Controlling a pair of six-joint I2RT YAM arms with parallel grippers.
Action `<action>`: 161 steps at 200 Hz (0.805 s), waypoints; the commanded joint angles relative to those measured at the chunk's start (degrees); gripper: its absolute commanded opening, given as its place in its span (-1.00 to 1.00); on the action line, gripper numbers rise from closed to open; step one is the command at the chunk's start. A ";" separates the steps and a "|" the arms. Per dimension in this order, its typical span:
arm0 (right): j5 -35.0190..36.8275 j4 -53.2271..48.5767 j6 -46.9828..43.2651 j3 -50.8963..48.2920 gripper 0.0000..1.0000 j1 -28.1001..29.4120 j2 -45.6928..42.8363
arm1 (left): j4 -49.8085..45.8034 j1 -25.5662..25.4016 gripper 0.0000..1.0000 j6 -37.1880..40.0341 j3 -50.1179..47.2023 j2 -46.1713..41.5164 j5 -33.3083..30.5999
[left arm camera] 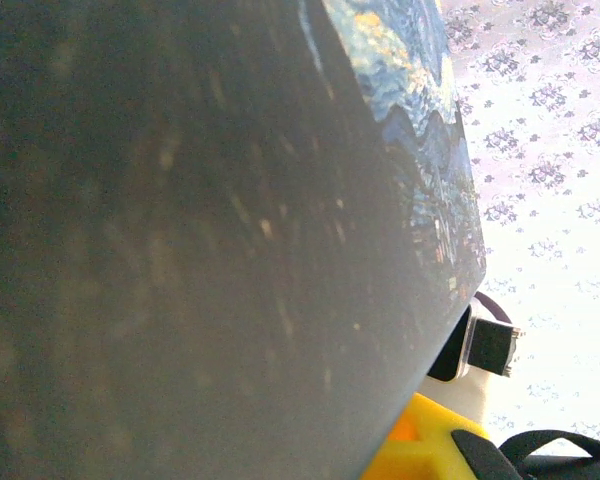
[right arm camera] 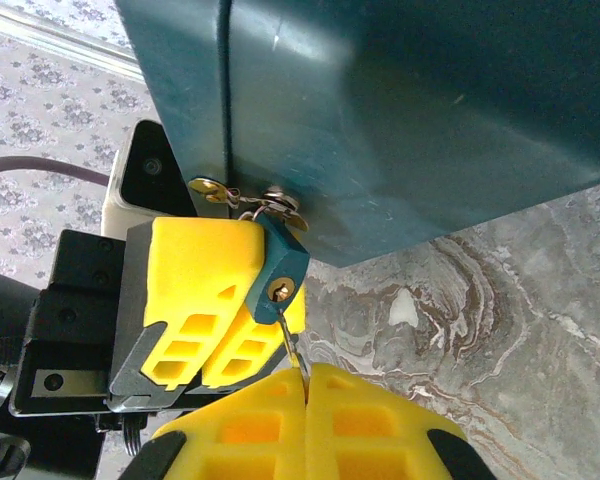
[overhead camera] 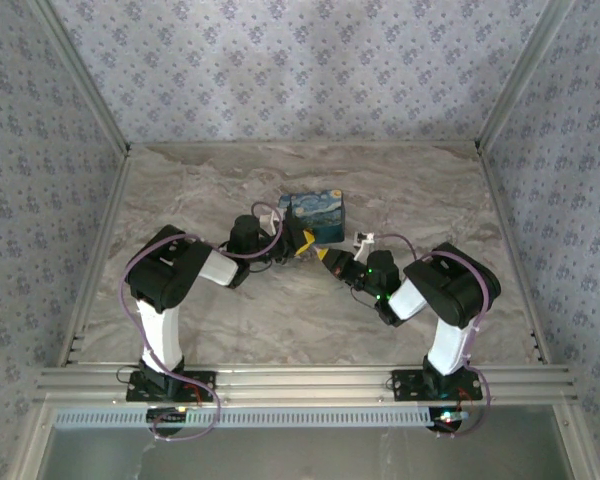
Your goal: Unlock the padlock with the key
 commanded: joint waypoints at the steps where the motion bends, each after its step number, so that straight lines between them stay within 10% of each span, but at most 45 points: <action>1: 1.38 1.94 0.64 0.41 -1.00 -0.07 0.10 | 3.93 0.11 -1.00 -0.55 -0.14 0.18 1.65; 161: 0.51 1.98 0.45 2.34 -1.00 -0.45 -0.87 | 9.12 -0.21 -1.00 -3.30 -0.49 1.45 2.11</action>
